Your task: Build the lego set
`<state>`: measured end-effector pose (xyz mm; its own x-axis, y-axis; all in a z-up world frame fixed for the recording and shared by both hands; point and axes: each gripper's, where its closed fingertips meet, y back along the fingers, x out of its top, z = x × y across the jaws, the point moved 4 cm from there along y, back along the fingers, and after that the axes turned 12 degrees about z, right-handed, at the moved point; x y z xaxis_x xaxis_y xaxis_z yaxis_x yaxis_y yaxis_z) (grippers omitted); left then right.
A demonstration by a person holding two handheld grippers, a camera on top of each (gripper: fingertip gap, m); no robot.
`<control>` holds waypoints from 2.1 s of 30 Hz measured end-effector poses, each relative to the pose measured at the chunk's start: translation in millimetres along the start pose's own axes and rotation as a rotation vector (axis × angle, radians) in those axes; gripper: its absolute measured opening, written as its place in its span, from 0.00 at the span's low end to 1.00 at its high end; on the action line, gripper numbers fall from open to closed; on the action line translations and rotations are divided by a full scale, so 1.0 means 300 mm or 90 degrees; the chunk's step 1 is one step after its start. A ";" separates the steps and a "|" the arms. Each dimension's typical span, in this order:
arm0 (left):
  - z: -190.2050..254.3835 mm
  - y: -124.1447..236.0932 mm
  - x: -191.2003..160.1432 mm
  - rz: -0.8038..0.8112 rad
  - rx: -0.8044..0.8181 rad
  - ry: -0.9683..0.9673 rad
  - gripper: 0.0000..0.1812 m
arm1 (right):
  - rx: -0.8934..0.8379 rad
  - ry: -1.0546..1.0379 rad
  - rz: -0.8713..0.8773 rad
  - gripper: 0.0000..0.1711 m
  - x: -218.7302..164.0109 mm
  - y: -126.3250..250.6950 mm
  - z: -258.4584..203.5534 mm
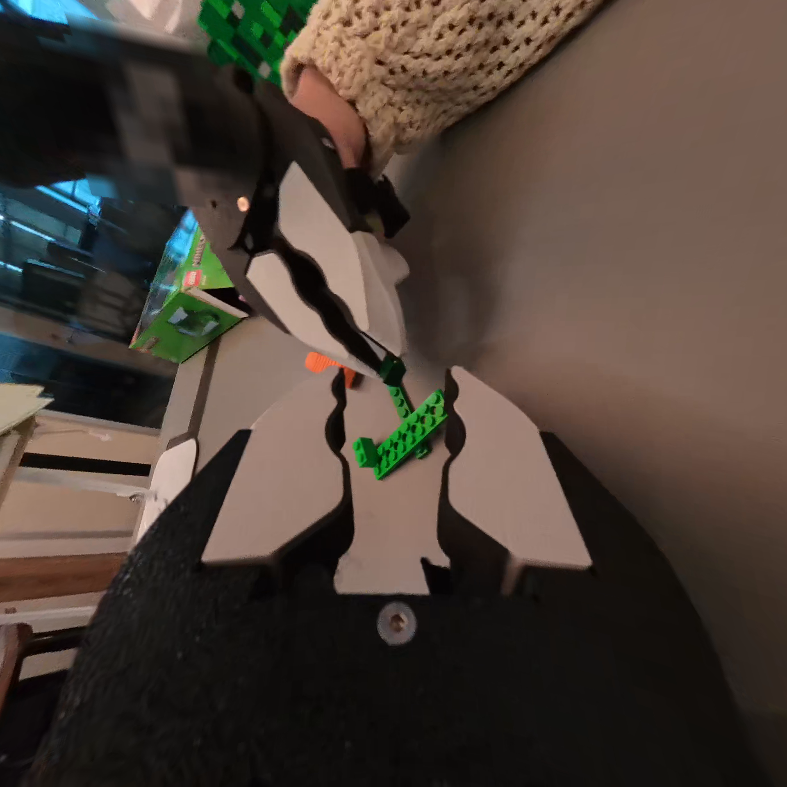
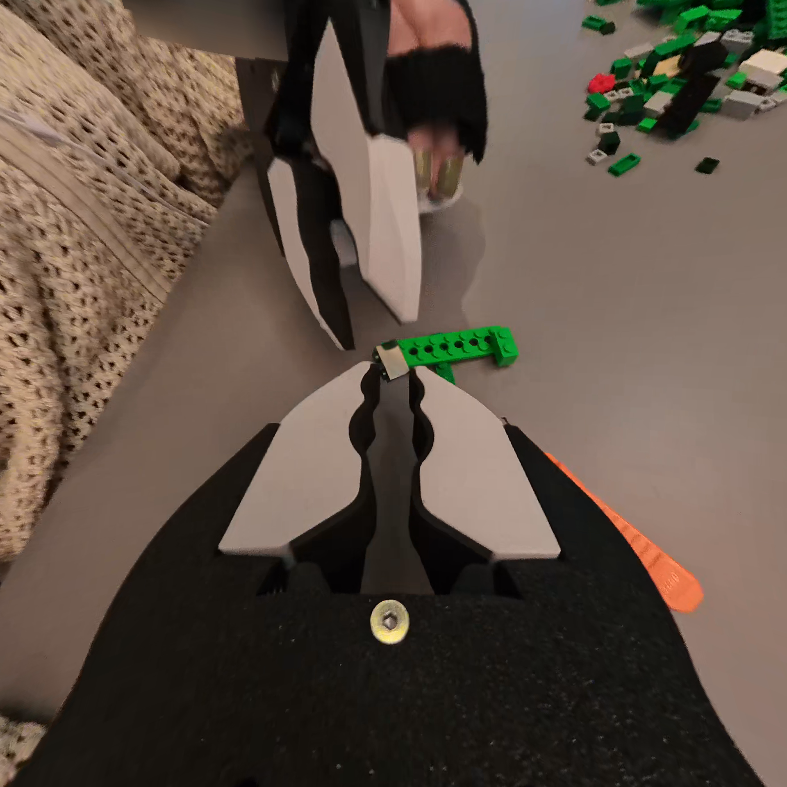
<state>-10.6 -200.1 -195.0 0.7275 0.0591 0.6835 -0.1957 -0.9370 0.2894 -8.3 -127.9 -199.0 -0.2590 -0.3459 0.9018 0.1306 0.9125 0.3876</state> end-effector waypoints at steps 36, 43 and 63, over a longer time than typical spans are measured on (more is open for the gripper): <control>0.003 -0.013 -0.158 -0.184 -0.036 0.487 0.57 | -0.197 0.297 -0.014 0.05 0.093 0.048 0.026; -0.008 -0.018 -0.165 -0.193 -0.006 0.524 0.44 | -0.167 0.264 -0.036 0.05 0.078 0.039 0.019; -0.006 -0.029 -0.152 -0.194 -0.023 0.511 0.37 | -0.091 0.209 -0.280 0.05 -0.004 -0.061 -0.015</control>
<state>-43.2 -194.0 -227.6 0.0696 0.5446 0.8358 -0.0978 -0.8301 0.5490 -6.1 -145.3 -206.4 -0.0100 -0.7577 0.6525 0.2117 0.6361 0.7420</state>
